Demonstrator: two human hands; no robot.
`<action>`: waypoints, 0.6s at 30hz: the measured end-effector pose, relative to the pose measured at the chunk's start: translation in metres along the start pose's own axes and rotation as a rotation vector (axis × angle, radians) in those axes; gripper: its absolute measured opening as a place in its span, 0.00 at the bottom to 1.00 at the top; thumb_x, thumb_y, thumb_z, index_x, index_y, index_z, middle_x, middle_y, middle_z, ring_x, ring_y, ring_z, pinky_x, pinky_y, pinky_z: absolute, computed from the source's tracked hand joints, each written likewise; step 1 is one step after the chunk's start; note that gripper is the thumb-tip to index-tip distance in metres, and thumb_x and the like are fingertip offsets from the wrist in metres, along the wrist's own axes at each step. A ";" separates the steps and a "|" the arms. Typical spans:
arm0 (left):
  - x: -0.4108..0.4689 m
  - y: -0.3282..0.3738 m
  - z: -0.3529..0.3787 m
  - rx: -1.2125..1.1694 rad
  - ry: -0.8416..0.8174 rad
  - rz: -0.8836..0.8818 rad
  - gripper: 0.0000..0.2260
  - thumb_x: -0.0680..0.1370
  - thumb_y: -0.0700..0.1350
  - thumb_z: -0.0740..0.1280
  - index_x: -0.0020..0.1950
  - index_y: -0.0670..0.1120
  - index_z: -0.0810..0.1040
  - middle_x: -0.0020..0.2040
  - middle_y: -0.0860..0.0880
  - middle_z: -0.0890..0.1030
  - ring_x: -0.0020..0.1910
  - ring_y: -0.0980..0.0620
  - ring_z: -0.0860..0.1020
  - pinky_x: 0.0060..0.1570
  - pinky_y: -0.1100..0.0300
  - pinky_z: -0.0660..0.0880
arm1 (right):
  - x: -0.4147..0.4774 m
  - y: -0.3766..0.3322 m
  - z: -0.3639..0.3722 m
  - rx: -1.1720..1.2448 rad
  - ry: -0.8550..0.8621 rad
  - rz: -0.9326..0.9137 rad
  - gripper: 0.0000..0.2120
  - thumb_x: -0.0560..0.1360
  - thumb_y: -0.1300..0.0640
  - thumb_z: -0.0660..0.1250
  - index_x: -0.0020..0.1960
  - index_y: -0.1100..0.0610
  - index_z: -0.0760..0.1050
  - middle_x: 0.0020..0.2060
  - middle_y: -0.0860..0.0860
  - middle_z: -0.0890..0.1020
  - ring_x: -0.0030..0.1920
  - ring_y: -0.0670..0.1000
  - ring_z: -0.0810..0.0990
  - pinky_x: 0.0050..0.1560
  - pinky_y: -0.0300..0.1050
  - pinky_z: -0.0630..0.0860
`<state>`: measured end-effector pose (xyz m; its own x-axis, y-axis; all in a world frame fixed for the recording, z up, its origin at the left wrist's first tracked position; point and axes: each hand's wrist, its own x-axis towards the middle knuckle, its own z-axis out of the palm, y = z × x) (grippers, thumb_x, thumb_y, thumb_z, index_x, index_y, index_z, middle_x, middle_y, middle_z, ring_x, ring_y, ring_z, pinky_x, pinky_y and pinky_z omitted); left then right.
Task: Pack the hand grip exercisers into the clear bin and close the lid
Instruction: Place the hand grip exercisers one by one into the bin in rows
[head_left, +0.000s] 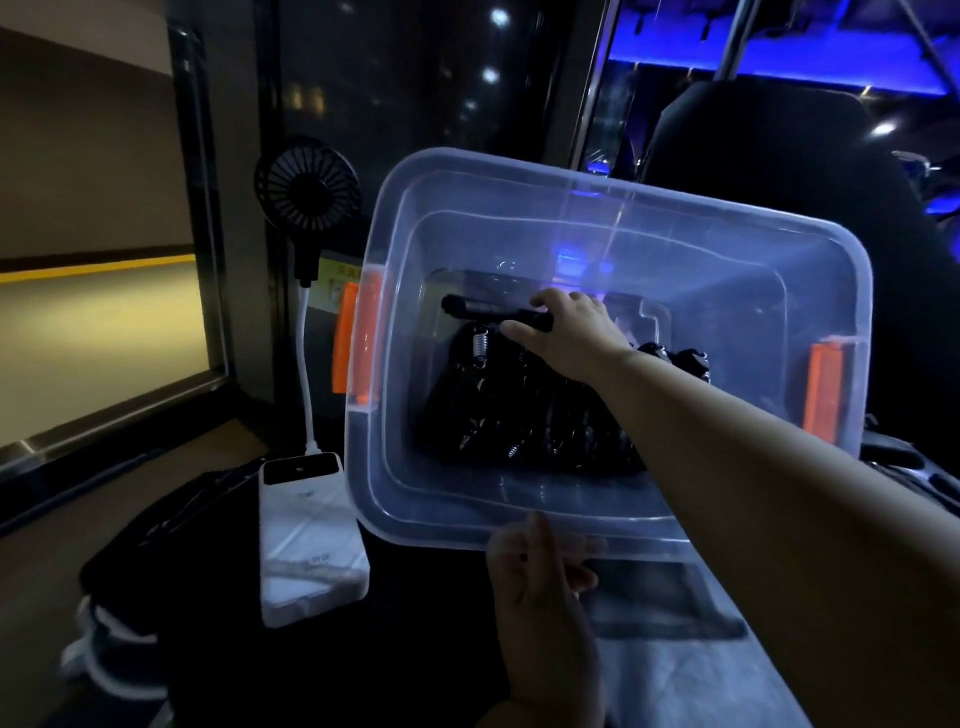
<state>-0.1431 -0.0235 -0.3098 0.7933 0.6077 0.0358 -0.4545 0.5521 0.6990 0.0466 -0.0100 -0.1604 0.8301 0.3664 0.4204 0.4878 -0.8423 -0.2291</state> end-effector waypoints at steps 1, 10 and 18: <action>-0.001 0.000 0.000 0.011 -0.004 0.005 0.17 0.71 0.56 0.62 0.43 0.41 0.70 0.30 0.43 0.81 0.26 0.53 0.74 0.28 0.65 0.71 | -0.001 0.000 0.000 0.005 0.003 0.001 0.36 0.68 0.27 0.61 0.67 0.50 0.69 0.64 0.57 0.73 0.67 0.59 0.66 0.65 0.51 0.64; -0.001 0.004 0.002 0.022 0.062 0.021 0.12 0.73 0.54 0.64 0.47 0.45 0.73 0.38 0.36 0.82 0.34 0.49 0.81 0.29 0.64 0.74 | -0.024 0.006 -0.009 0.085 0.112 0.079 0.32 0.71 0.31 0.61 0.67 0.49 0.69 0.65 0.54 0.70 0.69 0.57 0.62 0.66 0.54 0.62; -0.006 0.008 0.001 0.139 0.105 0.007 0.07 0.80 0.52 0.62 0.45 0.51 0.74 0.37 0.47 0.84 0.34 0.55 0.80 0.39 0.59 0.71 | -0.076 0.038 -0.026 0.052 0.199 0.074 0.30 0.71 0.31 0.60 0.66 0.49 0.69 0.64 0.55 0.71 0.69 0.56 0.59 0.67 0.52 0.60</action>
<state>-0.1507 -0.0232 -0.3032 0.7403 0.6717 -0.0290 -0.3933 0.4676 0.7916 -0.0053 -0.0804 -0.1782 0.7970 0.2150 0.5645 0.4454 -0.8405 -0.3086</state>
